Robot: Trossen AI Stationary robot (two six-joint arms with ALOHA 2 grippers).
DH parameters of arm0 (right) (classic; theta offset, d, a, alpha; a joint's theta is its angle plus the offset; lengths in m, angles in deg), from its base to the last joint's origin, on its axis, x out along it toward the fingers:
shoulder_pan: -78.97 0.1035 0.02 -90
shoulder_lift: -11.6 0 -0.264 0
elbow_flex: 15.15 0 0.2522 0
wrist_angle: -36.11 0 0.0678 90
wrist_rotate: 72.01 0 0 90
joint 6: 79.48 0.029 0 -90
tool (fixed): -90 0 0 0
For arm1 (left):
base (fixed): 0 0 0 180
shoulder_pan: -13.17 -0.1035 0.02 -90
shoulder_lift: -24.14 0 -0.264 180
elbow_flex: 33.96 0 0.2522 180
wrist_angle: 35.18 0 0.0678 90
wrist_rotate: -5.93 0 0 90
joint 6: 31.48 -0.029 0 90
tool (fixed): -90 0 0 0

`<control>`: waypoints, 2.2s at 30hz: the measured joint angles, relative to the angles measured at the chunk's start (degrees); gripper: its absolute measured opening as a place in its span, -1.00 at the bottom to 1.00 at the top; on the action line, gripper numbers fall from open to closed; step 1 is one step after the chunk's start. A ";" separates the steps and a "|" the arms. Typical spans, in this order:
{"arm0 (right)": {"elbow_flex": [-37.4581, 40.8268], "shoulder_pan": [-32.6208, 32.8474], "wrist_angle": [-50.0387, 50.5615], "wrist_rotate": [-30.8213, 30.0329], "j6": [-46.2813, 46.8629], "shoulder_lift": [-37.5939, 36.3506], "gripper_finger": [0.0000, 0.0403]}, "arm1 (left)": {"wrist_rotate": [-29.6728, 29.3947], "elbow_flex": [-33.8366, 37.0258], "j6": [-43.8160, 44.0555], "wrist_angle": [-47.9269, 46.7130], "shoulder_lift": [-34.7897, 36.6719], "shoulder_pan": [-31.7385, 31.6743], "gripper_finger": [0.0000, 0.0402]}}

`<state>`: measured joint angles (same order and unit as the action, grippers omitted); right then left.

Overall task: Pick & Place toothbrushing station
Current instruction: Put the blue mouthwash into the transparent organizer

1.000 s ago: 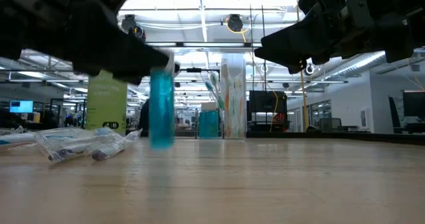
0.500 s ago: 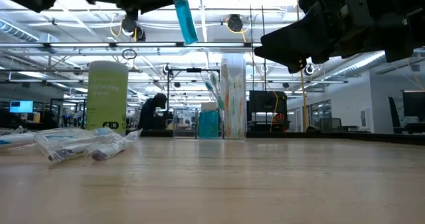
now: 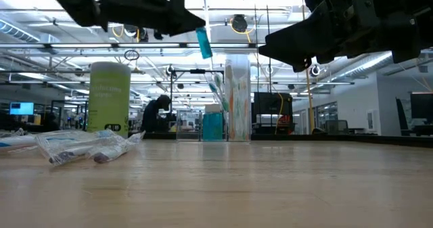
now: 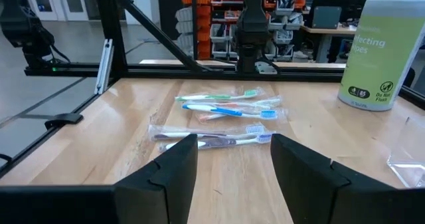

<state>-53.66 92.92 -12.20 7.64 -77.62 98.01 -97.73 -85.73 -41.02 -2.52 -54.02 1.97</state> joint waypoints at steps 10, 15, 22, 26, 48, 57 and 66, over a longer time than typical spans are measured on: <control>0.00 -0.02 0.17 0.00 -1.26 0.00 -0.09 | 9.06 -6.03 3.76 -1.28 -12.72 -8.37 -0.56; 0.00 -0.02 0.17 0.02 -1.26 0.02 -0.09 | 9.16 -7.05 3.81 1.76 -18.56 -9.74 -0.56; 0.00 -0.02 0.17 0.02 -1.26 0.01 -0.09 | 9.22 -7.05 5.60 3.56 -22.92 -10.82 -0.56; 0.00 -0.02 0.17 0.00 -1.26 0.00 -0.09 | 9.64 -7.05 5.59 3.95 -24.41 -10.86 -0.56; 0.02 -0.04 0.17 0.00 -1.15 0.01 -0.09 | 11.14 -7.01 9.91 11.17 -33.77 -12.20 -0.56; 0.02 -0.04 0.17 -0.02 -1.22 0.02 -0.09 | 11.22 -7.03 9.68 10.98 -33.80 -12.20 -0.56; 0.02 -0.04 0.18 -0.02 -1.22 0.02 -0.09 | 11.06 -7.03 8.53 10.94 -33.78 -11.96 -0.44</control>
<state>-53.64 92.88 -12.03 7.62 -78.84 98.03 -86.67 -92.75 -32.49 8.42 -87.80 -9.99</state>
